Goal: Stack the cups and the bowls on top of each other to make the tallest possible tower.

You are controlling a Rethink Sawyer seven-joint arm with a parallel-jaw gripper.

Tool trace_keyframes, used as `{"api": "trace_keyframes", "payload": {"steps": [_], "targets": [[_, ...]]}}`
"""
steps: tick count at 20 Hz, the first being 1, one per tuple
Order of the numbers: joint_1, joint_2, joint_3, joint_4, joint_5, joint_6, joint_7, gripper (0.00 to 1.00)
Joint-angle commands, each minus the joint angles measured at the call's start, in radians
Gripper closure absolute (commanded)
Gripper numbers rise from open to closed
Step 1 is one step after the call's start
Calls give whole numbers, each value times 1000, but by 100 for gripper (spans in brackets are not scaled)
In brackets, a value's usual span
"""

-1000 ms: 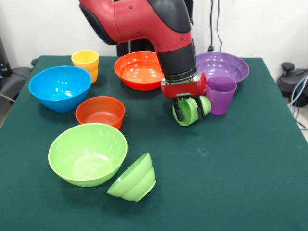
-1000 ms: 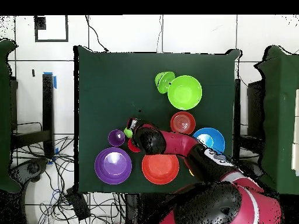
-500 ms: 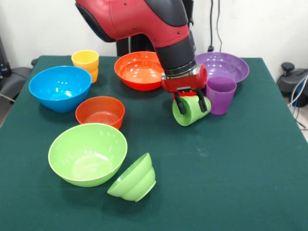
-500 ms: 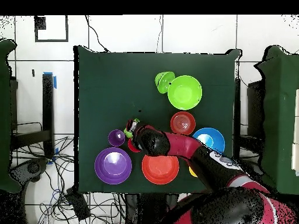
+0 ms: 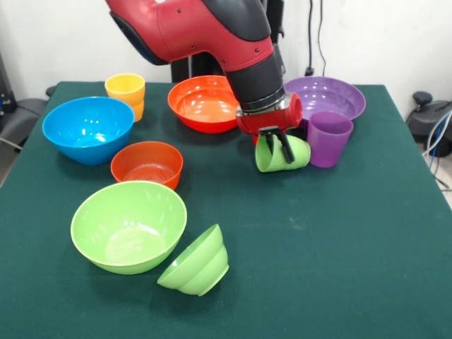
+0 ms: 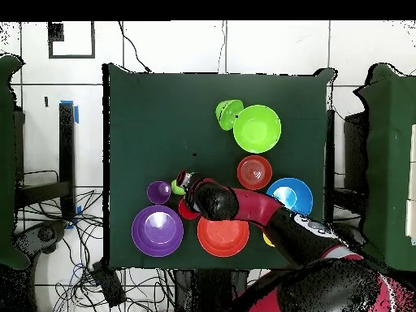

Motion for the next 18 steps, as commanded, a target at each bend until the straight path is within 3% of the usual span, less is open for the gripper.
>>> {"api": "trace_keyframes", "payload": {"steps": [1, 11, 16, 18], "targets": [[70, 58, -51, -13, -65, -9, 56, 100], [109, 36, -67, -35, -28, 5, 82, 100], [266, -212, -265, -5, 3, 75, 134, 100], [332, -265, -340, -18, 11, 115, 140, 100]]}}
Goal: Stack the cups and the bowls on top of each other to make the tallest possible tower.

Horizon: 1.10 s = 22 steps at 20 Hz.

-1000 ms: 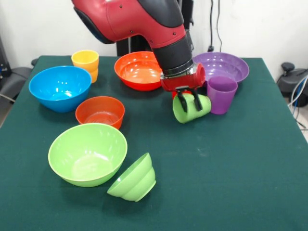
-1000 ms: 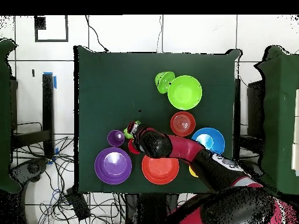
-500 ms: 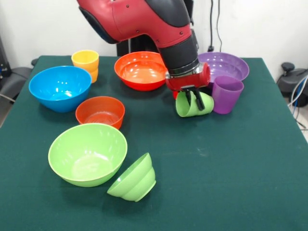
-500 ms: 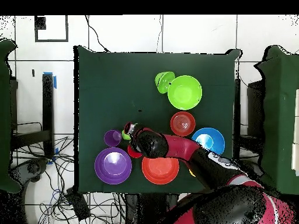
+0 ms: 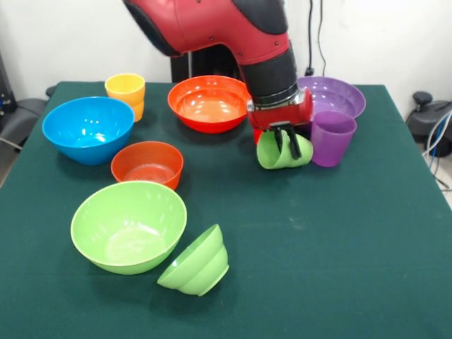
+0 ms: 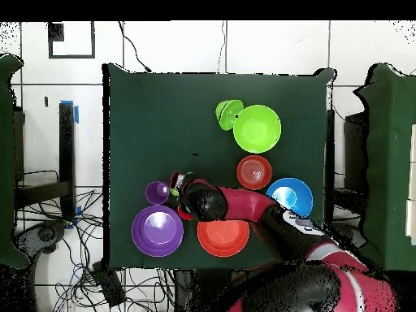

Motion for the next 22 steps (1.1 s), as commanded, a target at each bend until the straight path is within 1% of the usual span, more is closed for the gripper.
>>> {"api": "trace_keyframes", "payload": {"steps": [1, 2, 3, 4, 7, 9, 13, 14, 15, 16, 17, 18, 19, 20, 21, 22], "targets": [[244, -205, -296, -27, 15, 124, 140, 100], [282, -226, -340, -31, 15, 142, 142, 100], [298, -234, -357, -38, 17, 152, 135, 100], [327, -249, -387, -55, 17, 190, 124, 100], [347, -271, -405, -66, 32, 220, 111, 100], [363, -287, -418, -83, 26, 244, 92, 100], [382, -303, -433, -102, 31, 265, 99, 100], [393, -294, -444, -119, 31, 268, 104, 100], [399, -303, -450, -120, 30, 276, 106, 100], [418, -289, -469, -142, 29, 275, 117, 100], [426, -296, -478, -138, 28, 275, 123, 100], [449, -279, -499, -161, 26, 275, 134, 100], [460, -282, -513, -153, 22, 263, 141, 100], [486, -261, -537, -176, 19, 257, 153, 100], [500, -263, -550, -174, 20, 255, 159, 100], [525, -236, -574, -198, 22, 245, 171, 100]]}}
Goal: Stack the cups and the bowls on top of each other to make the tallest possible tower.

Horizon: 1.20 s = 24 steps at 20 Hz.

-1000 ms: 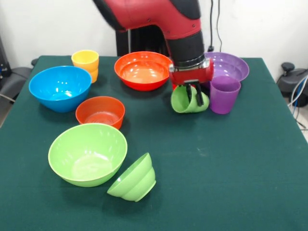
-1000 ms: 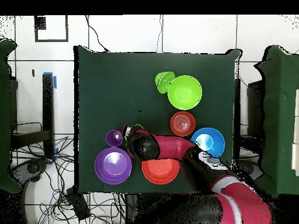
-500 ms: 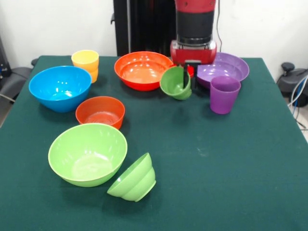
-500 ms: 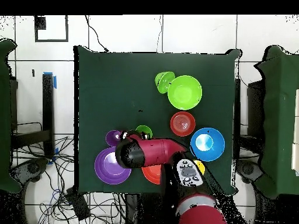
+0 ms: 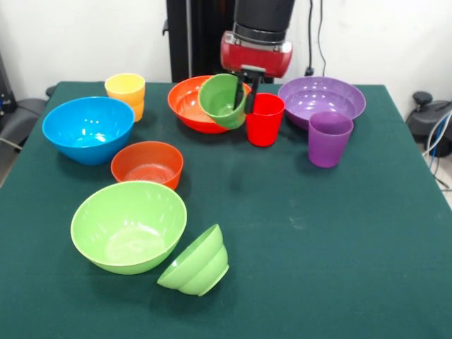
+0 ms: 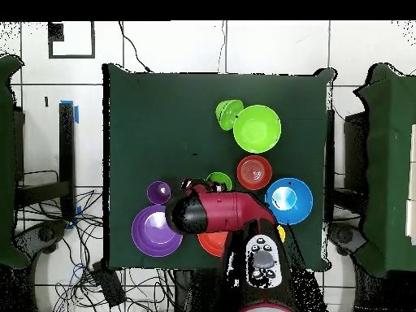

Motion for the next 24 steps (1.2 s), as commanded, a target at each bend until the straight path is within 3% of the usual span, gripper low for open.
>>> {"api": "trace_keyframes", "payload": {"steps": [1, 3, 7, 14, 24], "targets": [[118, 54, -110, -128, 21, 62, 176, 100], [165, 98, -159, -163, 28, 27, 201, 100], [281, 262, -300, -263, 73, -112, 289, 100], [449, 476, -504, -382, 269, -164, 398, 100], [552, 590, -575, -409, 431, -209, 439, 100]]}}
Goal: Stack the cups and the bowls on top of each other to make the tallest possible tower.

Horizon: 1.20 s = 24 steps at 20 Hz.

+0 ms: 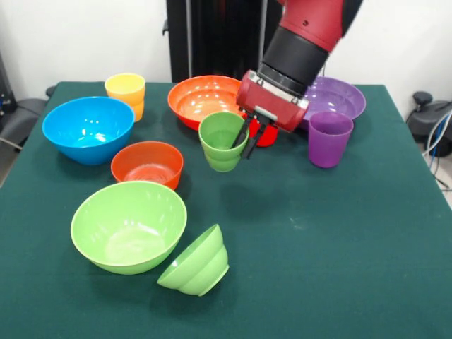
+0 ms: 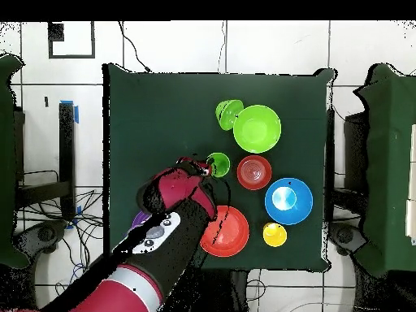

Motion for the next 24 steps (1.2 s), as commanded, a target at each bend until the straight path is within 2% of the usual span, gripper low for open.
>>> {"api": "trace_keyframes", "payload": {"steps": [1, 6, 11, 18, 24], "targets": [[65, 165, -59, -100, 140, -70, 232, 100], [62, 130, -22, -60, 142, -106, 220, 100], [67, 128, -19, -51, 153, -133, 209, 100], [35, 155, 2, -65, 188, -323, 222, 100], [50, 163, -9, -56, 248, -371, 208, 100]]}}
